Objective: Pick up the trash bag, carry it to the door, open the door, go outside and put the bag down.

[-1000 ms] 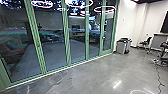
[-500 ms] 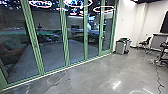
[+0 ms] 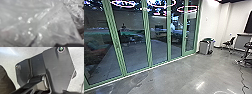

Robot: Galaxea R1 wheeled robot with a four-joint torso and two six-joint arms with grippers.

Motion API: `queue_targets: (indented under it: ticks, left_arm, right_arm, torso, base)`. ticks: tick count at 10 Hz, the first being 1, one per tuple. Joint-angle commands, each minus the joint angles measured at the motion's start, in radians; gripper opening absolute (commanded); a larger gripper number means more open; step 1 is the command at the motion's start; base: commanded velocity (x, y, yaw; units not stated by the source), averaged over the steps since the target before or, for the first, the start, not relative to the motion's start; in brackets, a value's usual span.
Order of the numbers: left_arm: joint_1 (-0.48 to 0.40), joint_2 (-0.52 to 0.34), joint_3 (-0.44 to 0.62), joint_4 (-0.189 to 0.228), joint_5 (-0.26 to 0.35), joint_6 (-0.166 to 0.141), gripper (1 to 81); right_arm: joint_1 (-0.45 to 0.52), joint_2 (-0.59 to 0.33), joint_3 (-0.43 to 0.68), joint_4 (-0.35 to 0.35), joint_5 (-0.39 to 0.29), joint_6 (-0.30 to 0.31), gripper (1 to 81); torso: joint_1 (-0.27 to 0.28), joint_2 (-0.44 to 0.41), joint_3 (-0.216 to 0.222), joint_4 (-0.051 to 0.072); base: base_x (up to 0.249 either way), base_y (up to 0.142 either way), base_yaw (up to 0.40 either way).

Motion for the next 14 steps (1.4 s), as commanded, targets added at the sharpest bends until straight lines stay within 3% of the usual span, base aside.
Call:
queue_targets:
  ticks: [1, 5, 14]
  left_arm:
    - [-0.075, -0.012, -0.001, -0.002, 0.079, -0.002, 1.0]
    - [-0.075, -0.012, -0.001, -0.002, 0.079, -0.001, 1.0]
    - [-0.074, -0.012, -0.001, -0.002, 0.079, -0.001, 1.0]
  right_arm:
    - [0.067, -0.003, 0.006, -0.009, -0.054, -0.001, 81.1]
    - [0.067, -0.003, 0.006, -0.011, -0.054, -0.001, 81.1]
    - [0.066, -0.003, 0.006, -0.011, -0.054, -0.001, 81.1]
  torso:
    - [0.0, 0.0, 0.0, 0.0]
    - [-0.001, 0.0, 0.0, 0.0]
    - [-0.001, 0.0, 0.0, 0.0]
  base:
    - [0.071, 0.0, 0.0]
    - [0.071, 0.0, 0.0]
    - [0.08, -0.068, 0.0]
